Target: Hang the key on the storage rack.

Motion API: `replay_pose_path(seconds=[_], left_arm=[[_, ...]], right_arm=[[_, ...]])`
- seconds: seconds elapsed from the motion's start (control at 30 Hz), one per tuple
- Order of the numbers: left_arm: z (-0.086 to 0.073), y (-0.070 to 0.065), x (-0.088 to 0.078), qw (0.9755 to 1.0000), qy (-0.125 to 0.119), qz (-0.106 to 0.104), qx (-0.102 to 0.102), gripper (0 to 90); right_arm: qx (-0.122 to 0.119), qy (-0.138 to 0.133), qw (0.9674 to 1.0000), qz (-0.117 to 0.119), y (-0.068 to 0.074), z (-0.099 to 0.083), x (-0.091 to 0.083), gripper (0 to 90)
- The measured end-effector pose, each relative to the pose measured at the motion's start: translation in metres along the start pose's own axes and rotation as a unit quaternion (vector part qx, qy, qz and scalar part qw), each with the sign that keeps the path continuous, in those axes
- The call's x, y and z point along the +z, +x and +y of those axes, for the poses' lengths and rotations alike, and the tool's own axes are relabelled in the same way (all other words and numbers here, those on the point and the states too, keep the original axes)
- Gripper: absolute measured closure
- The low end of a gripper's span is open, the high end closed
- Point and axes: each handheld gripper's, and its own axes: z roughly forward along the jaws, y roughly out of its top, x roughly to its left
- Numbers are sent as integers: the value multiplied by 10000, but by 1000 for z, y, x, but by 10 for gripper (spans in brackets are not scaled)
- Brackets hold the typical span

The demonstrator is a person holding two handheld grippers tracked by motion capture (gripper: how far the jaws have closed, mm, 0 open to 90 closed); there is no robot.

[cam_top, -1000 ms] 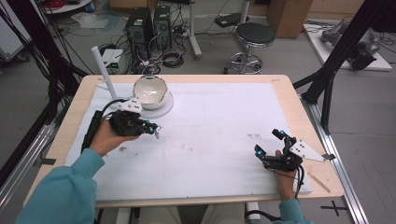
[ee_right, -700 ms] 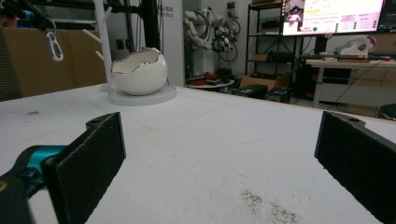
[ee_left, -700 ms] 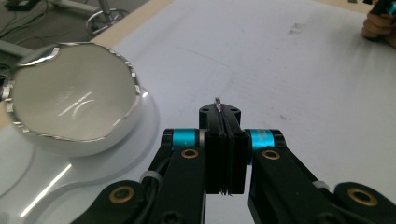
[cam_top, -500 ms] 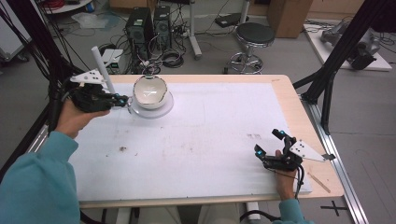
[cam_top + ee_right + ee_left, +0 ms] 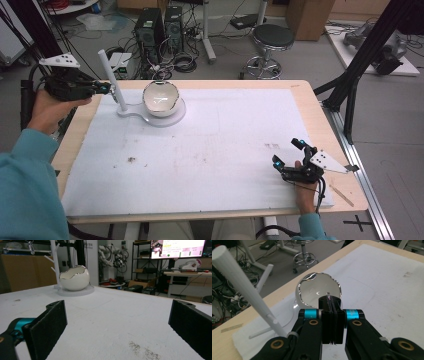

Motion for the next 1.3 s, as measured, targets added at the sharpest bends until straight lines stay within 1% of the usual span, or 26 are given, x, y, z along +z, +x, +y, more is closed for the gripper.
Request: replay_pose_path(seconds=[0.13,0.2,0.4,0.53,0.6,0.63,0.67,0.77,1.13,1.23,1.27,1.3], left_arm=[[1,10,2,10000,48,42,-45,885],[1,15,4,9999,15,23,-105,885],[-5,26,16,9995,229,7,-204,885],[-7,32,24,9991,322,-30,-267,885],[-9,35,27,9990,368,-31,-265,884],[-9,36,28,9988,374,-29,-311,885],[-10,38,29,9987,401,-8,-307,884],[-12,42,30,9983,429,-4,-392,884],[-18,51,34,9974,588,16,-417,884],[-20,54,35,9972,606,25,-448,884],[-21,55,35,9970,609,-1,-479,884],[-21,56,36,9968,621,23,-497,884]], right_arm=[[0,1,10000,4,0,0,0,10],[12,13,10000,-2,0,0,0,10],[10,-2,10000,-3,1,0,0,10],[6,-3,10000,-3,0,0,0,11],[8,-2,10000,-2,0,0,0,10],[11,5,10000,-9,0,0,0,10],[8,-2,10000,-2,0,0,0,10],[14,4,10000,-7,0,0,0,10],[8,-2,10000,-4,0,0,0,10],[11,8,10000,-14,0,0,0,10],[12,8,10000,-14,0,0,0,10],[10,9,10000,-15,0,0,0,11]])
